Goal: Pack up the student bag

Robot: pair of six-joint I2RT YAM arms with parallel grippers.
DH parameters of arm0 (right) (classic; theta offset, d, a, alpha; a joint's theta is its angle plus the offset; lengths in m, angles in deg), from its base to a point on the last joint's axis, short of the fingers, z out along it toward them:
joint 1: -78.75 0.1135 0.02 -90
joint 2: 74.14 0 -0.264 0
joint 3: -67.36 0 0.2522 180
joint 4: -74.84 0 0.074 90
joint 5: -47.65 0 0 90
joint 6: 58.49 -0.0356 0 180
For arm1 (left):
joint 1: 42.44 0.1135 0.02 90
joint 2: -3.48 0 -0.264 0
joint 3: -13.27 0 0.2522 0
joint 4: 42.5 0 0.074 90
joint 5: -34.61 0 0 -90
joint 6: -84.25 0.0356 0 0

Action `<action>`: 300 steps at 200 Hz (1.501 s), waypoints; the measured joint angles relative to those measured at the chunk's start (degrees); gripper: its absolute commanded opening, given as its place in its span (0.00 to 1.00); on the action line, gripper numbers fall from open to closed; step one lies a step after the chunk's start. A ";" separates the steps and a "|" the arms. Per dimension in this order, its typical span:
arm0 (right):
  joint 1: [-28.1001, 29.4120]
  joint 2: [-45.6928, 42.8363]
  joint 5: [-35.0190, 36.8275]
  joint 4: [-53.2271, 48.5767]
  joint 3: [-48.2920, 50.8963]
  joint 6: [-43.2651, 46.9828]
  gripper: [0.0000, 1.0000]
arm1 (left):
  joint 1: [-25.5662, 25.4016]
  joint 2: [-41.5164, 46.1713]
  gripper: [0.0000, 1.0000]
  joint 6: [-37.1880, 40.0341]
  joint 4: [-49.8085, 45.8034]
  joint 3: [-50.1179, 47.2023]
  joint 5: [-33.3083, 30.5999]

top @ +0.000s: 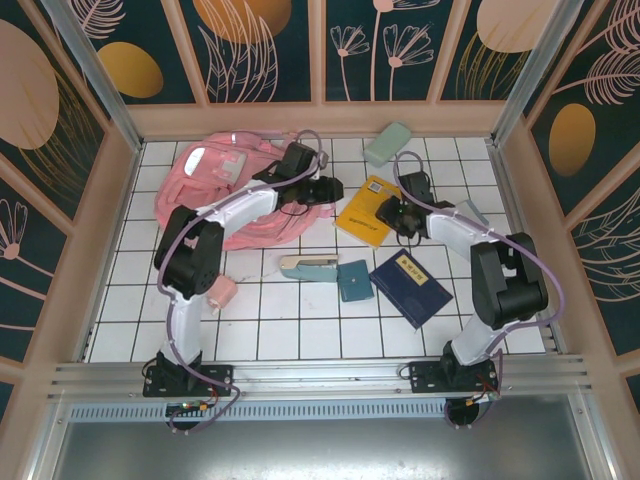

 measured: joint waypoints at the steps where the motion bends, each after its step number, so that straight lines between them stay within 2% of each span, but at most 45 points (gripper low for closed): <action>1: -0.07 0.00 -0.02 0.07 0.15 0.00 0.44 | -0.07 -0.20 0.44 0.02 0.00 0.17 0.00; 30: -1.14 0.00 -0.24 1.55 4.72 -1.62 0.47 | -1.09 -4.66 0.44 0.46 -0.02 3.67 0.02; 87: -1.36 0.57 -1.57 7.85 5.70 -3.43 0.49 | -1.62 -13.18 0.46 1.79 -2.60 9.92 -1.95; 190: -1.77 6.82 -3.45 9.73 3.32 -3.72 0.46 | -2.69 -17.49 0.46 4.17 -5.84 14.23 -3.30; 223: -1.79 7.48 -3.85 9.68 2.71 -3.67 0.44 | -3.82 -18.69 0.42 5.44 -7.52 16.35 -4.26; 250: -1.99 7.50 -4.13 9.57 2.71 -3.65 0.41 | -2.97 -17.29 0.41 3.63 -2.82 12.46 -0.50; 300: -2.32 7.50 -4.57 9.38 2.71 -3.52 0.40 | -1.18 -12.07 0.41 -5.46 8.55 3.48 8.76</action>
